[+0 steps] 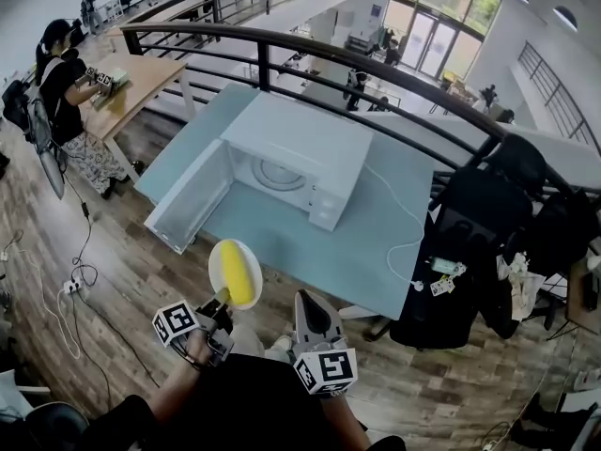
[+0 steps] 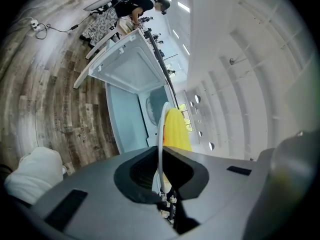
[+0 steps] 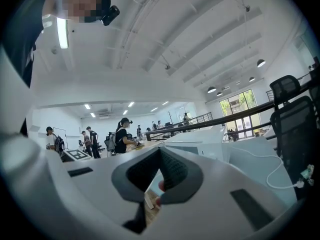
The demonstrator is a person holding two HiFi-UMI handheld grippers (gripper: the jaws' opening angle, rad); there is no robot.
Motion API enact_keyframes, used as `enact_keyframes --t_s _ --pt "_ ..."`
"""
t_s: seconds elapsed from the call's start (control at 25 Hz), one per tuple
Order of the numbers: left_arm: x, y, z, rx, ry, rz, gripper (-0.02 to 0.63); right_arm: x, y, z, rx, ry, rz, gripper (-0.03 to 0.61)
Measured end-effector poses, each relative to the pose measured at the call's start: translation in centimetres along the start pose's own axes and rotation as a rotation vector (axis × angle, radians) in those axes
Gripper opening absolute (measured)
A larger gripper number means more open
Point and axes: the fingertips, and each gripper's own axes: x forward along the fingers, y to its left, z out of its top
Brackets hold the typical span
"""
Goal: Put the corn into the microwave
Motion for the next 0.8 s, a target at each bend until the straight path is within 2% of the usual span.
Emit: enact_keyframes --t_s 0.36,0.8 --pt "1.3 -0.1 0.6 -0.004 -0.015 0.028 0.02 1.2 -0.9 -0.5 0.022 0.02 0.023 0.008" --pt "5.3 -0.4 2.2 -0.004 0.02 0.034 0.02 3.3 -3.7 0.1 0.034 0.025 -0.036 0.008"
